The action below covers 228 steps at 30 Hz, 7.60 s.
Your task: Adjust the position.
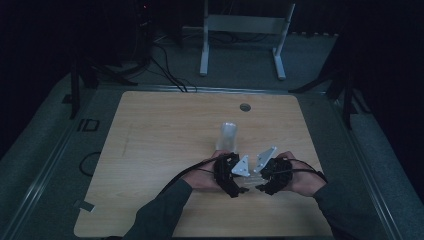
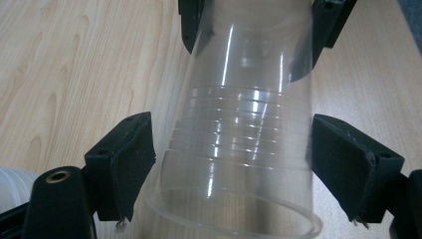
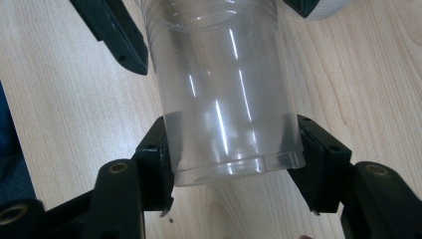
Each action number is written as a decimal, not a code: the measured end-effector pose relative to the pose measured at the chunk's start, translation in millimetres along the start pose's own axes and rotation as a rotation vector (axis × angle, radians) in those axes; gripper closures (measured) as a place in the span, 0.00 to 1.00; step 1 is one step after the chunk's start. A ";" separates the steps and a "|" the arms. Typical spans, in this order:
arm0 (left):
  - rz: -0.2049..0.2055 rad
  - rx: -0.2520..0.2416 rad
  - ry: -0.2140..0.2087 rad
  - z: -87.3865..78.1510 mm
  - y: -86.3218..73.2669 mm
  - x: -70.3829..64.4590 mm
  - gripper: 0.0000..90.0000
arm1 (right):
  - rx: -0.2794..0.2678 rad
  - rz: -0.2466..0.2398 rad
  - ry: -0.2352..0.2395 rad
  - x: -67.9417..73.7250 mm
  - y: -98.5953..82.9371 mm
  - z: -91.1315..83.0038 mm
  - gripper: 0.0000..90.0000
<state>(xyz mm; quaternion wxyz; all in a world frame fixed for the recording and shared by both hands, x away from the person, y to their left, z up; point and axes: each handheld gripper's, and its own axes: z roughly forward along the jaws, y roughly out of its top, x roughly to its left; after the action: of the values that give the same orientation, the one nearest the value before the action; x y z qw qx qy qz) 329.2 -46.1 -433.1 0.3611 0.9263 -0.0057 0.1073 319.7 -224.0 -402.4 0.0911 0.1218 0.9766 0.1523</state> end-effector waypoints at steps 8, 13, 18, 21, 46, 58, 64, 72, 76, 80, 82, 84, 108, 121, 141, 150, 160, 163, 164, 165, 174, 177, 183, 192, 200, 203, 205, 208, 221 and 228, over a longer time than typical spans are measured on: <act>-0.018 -0.037 0.018 -5.7 1.8 3.0 0.21 | -0.006 0.047 -0.011 -1.8 -7.7 3.2 0.46; -0.018 -0.047 0.033 -8.0 2.5 3.4 0.21 | -0.003 0.071 -0.027 -4.8 -10.3 3.5 0.46; -0.016 -0.057 0.044 -10.8 2.8 3.7 0.23 | 0.005 0.105 -0.043 -6.7 -15.1 3.9 0.46; -0.019 -0.060 0.052 -12.4 2.5 4.9 0.23 | -0.005 0.131 -0.048 -8.0 -20.1 3.6 0.46; -0.085 -0.059 0.093 -11.3 1.6 11.2 0.28 | -0.047 0.350 -0.127 -25.0 -51.1 -0.6 0.46; -0.118 -0.048 0.101 -9.0 1.8 12.6 0.33 | -0.062 0.431 -0.180 -32.0 -57.6 -0.6 0.46; -0.128 -0.041 0.105 -7.1 2.0 12.6 0.33 | -0.074 0.473 -0.200 -34.6 -60.5 -2.2 0.46; -0.137 -0.041 0.108 -6.8 2.3 12.7 0.33 | -0.069 0.508 -0.226 -36.9 -60.8 0.5 0.46; -0.150 -0.054 0.106 -6.1 1.9 12.6 0.33 | -0.082 0.531 -0.238 -37.2 -61.3 1.1 0.46; -0.158 -0.057 0.109 -4.2 1.0 12.1 0.33 | -0.089 0.571 -0.257 -35.6 -62.2 1.9 0.46; -0.160 -0.056 0.113 -3.5 1.1 11.9 0.33 | -0.100 0.587 -0.262 -35.7 -63.3 2.2 0.46; -0.164 -0.057 0.117 -3.6 1.3 12.3 0.33 | -0.102 0.597 -0.266 -35.8 -63.8 2.2 0.46; -0.195 -0.066 0.139 -1.4 5.5 13.8 0.34 | -0.126 0.774 -0.378 -35.5 -67.3 15.8 0.46; -0.205 -0.085 0.150 -1.2 9.7 13.6 0.34 | -0.167 0.857 -0.405 -34.8 -73.3 20.5 0.46; -0.226 -0.118 0.150 2.8 19.7 13.3 0.34 | -0.233 0.971 -0.444 -28.8 -83.9 29.8 0.46; -0.239 -0.122 0.159 6.2 25.6 13.5 0.35 | -0.292 1.011 -0.486 -25.0 -83.9 31.4 0.46; -0.262 -0.136 0.172 6.2 31.2 15.3 0.35 | -0.347 1.028 -0.561 -20.3 -84.3 27.7 0.46; -0.264 -0.141 0.177 6.5 32.7 14.9 0.36 | -0.368 1.031 -0.577 -18.5 -84.2 26.9 0.46; -0.264 -0.142 0.178 6.5 33.2 14.8 0.36 | -0.375 1.030 -0.585 -17.6 -84.3 26.4 0.46; -0.266 -0.144 0.181 6.8 33.7 14.6 0.36 | -0.384 1.032 -0.590 -16.8 -84.2 25.9 0.46; -0.285 -0.149 0.180 9.8 36.2 16.4 0.36 | -0.450 1.016 -0.628 -9.8 -82.5 18.6 0.46; -0.304 -0.158 0.177 9.8 36.7 18.3 0.36 | -0.464 1.009 -0.643 -7.5 -81.9 17.5 0.46; -0.348 -0.162 0.173 10.3 34.1 23.8 0.36 | -0.496 1.020 -0.666 -3.9 -84.9 15.1 0.46; -0.351 -0.173 0.178 12.1 36.4 23.4 0.36 | -0.556 1.017 -0.704 2.3 -86.1 14.2 0.46; -0.362 -0.188 0.172 13.7 39.6 24.9 0.36 | -0.596 0.995 -0.738 7.8 -85.7 12.4 0.46; -0.373 -0.194 0.169 13.6 40.8 26.0 0.36 | -0.608 0.990 -0.743 9.2 -86.3 11.5 0.46; -0.379 -0.192 0.165 13.8 41.3 27.1 0.36 | -0.619 0.985 -0.748 10.1 -86.9 11.1 0.46; -0.388 -0.201 0.162 13.1 43.3 28.6 0.36 | -0.634 0.976 -0.757 12.3 -87.4 10.4 0.46; -0.426 -0.245 0.158 14.0 54.1 32.7 0.35 | -0.705 0.953 -0.813 21.8 -89.0 7.0 0.46; -0.449 -0.264 0.150 15.8 56.4 35.2 0.34 | -0.712 0.939 -0.815 23.8 -87.7 8.1 0.46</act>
<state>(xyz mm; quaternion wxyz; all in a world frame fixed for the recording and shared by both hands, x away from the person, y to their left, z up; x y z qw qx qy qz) 361.7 -96.0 -399.6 0.4929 0.8388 0.2126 0.0911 280.3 -296.4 -441.4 0.4076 0.5391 0.6005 0.4273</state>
